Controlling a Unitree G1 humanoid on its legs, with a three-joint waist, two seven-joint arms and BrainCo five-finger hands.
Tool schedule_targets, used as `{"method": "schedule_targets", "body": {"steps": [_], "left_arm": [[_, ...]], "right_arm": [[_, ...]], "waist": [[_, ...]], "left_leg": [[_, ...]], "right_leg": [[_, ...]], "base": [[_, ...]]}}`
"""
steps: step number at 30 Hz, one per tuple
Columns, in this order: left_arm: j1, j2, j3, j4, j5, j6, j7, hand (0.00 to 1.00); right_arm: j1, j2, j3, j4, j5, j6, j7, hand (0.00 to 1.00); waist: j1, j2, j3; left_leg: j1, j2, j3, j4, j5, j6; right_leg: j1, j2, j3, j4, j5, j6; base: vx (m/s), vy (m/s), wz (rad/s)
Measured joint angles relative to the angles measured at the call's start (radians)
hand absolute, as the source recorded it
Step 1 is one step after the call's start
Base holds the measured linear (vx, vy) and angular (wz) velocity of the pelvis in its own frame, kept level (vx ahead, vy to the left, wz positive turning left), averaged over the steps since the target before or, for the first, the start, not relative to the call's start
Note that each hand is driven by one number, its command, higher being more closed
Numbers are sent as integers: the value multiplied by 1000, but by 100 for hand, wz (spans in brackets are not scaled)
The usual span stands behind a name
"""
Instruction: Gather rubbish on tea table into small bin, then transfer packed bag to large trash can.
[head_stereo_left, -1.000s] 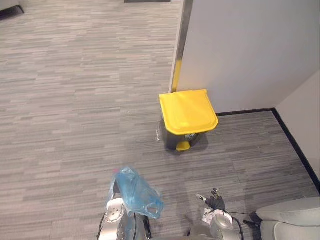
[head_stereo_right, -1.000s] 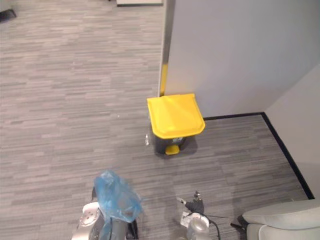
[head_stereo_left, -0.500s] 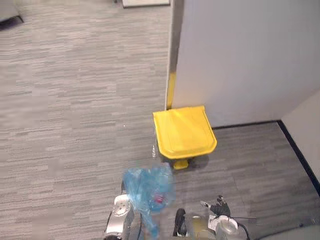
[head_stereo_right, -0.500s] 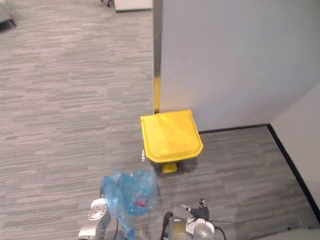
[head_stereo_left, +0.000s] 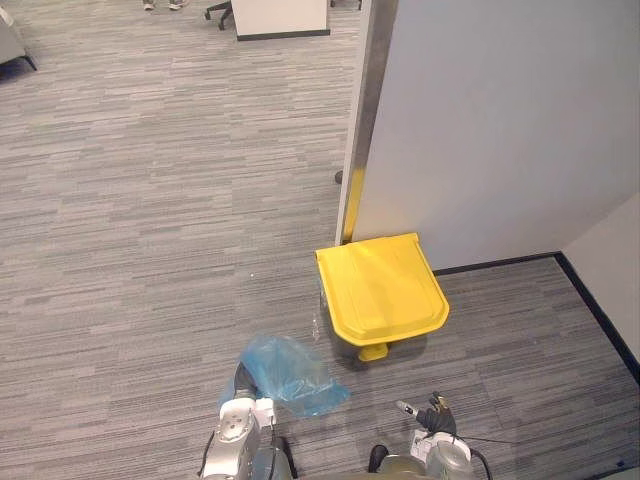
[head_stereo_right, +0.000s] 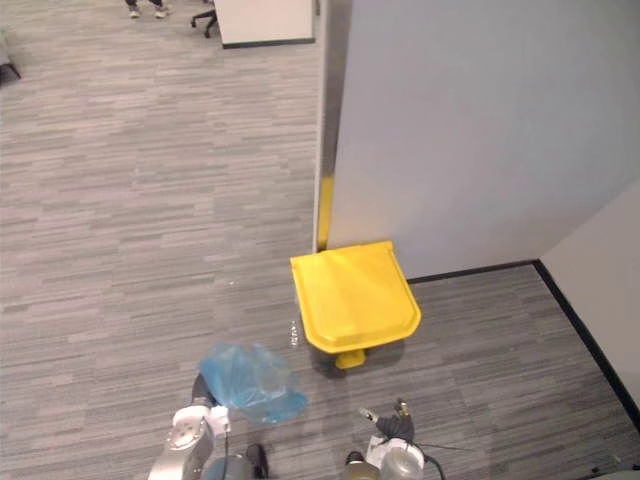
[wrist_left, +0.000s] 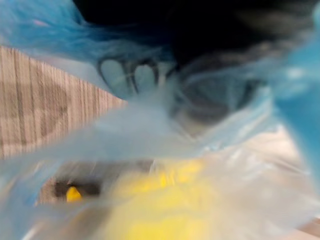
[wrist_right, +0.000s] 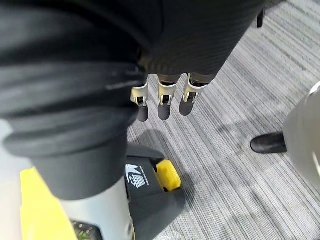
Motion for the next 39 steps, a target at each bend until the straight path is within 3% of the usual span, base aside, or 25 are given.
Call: {"method": "schedule_targets", "body": {"steps": [6, 9, 10, 11, 12, 14, 16, 18, 20, 21, 23, 25, 26, 28, 29, 33, 34, 39], "left_arm": [[17, 6, 1, 24, -1, 0, 3, 100], [17, 2, 0, 19, -4, 0, 13, 100], [19, -10, 0, 0, -6, 0, 15, 100], [21, -12, -1, -6, -8, 0, 14, 100], [20, -16, -1, -27, -10, 0, 15, 100], [10, -12, -1, -32, -10, 0, 16, 100], [-17, 2, 0, -30, -11, -1, 20, 100], [-48, 7, -2, -25, -11, -1, 21, 100], [-70, 5, -23, -17, -10, -2, 24, 100], [-86, -11, -27, -9, -10, -1, 33, 100], [-108, -30, -41, -14, -10, -2, 39, 100], [-107, -25, -40, -19, -9, -3, 39, 100], [-106, -22, -40, -19, -8, -2, 40, 100], [-111, -15, -40, -31, -8, -3, 40, 100], [-117, -13, -40, -34, -8, -3, 40, 100], [-122, -15, -41, -35, -8, -2, 38, 100], [-132, -14, -42, -49, -8, 0, 28, 100], [-94, 1, -57, -74, -8, -1, 13, 100]], "right_arm": [[-33, -26, 4, 52, -1, 1, -1, 0], [-38, -44, 5, 44, -2, 2, -1, 0], [-31, -46, 4, 38, -3, 3, -1, 0], [-26, -46, 4, 31, -3, 5, -1, 0], [-4, -41, 3, -2, -4, 7, -1, 0], [5, -31, 5, -9, -10, 9, 0, 0], [1, -23, 5, -22, -20, 9, -1, 0], [-5, -19, 1, -36, -19, 7, -5, 0], [-15, -19, 1, -34, -19, 8, -15, 0], [-30, -36, -9, -34, -20, 9, -17, 0], [-49, -46, -20, -42, -29, 9, -16, 0], [-37, -37, -54, -77, -29, 8, -16, 0], [-28, -34, -70, -94, -28, 7, -14, 0], [-13, -37, -82, -106, -28, 9, -15, 0], [-12, -41, -82, -102, -28, 12, -14, 0], [-20, -40, -79, -106, -28, 23, -8, 0], [-35, -43, -12, -113, -28, 24, 5, 0], [-77, -51, 90, -152, -28, 20, 15, 0]], "waist": [[6, -1, 0], [7, -8, 10], [7, -10, 31], [7, -12, 34], [-8, -22, 55], [-10, -45, 66], [-11, -62, 97], [-12, -72, 125], [-17, -81, 140], [-20, -55, 156], [-10, -14, 176], [-11, -15, 178], [-16, -12, 177], [-17, -3, 173], [-12, -2, 172], [-13, 11, 163], [-19, 10, 146], [-12, 19, 99]], "left_leg": [[18, 3, 25, -33, 2, -3], [18, 3, 23, 30, -54, 7], [21, 15, 19, 111, -117, 13], [21, 19, 15, 125, -138, 17], [32, 4, -24, 162, -178, 27], [38, 4, -42, 188, -196, 36], [40, 9, -66, 229, -222, 43], [38, 16, -88, 291, -266, 27], [41, 14, -135, 378, -341, -3], [52, 34, -182, 406, -374, -21], [59, 50, -229, 380, -387, -8], [81, 51, -271, 351, -393, -19], [102, 68, -307, 350, -408, -40], [115, 96, -350, 350, -418, -47], [106, 112, -370, 359, -395, -54], [90, 160, -358, 319, -318, -63], [97, 190, -360, 148, -204, -93], [84, 214, -358, 73, -186, -104]], "right_leg": [[-38, 17, 71, 16, 8, -8], [-84, 10, 114, 128, -22, -4], [-122, 5, 130, 277, -52, -4], [-139, 1, 126, 331, -56, 0], [-240, -26, 99, 533, -95, -8], [-283, -25, 66, 534, -125, -24], [-341, -20, 16, 472, -103, -25], [-389, -5, -5, 298, -7, -8], [-391, -8, -13, 175, 34, -5], [-379, 1, -38, 230, 48, -6], [-401, 12, -58, 311, -4, 18], [-438, 9, -56, 432, -57, 1], [-445, 11, -70, 514, -116, -17], [-446, 14, -113, 590, -196, -30], [-446, 24, -136, 604, -227, -47], [-453, 69, -167, 570, -229, -81], [-459, 90, -205, 498, -202, -105], [-475, 106, -234, 455, -197, -81]], "base": [[16, -11, -38], [5, 54, -40], [-44, 67, -15], [-100, 81, 2], [-70, 56, 20], [22, 13, 24], [66, -34, 23], [174, -133, 30], [246, -232, 66], [290, -246, 64], [295, -215, 48], [330, -258, 54], [260, -198, 36], [293, -205, 47], [312, -220, 35], [314, -266, 3], [236, -303, 46], [-31, -122, 27]]}}
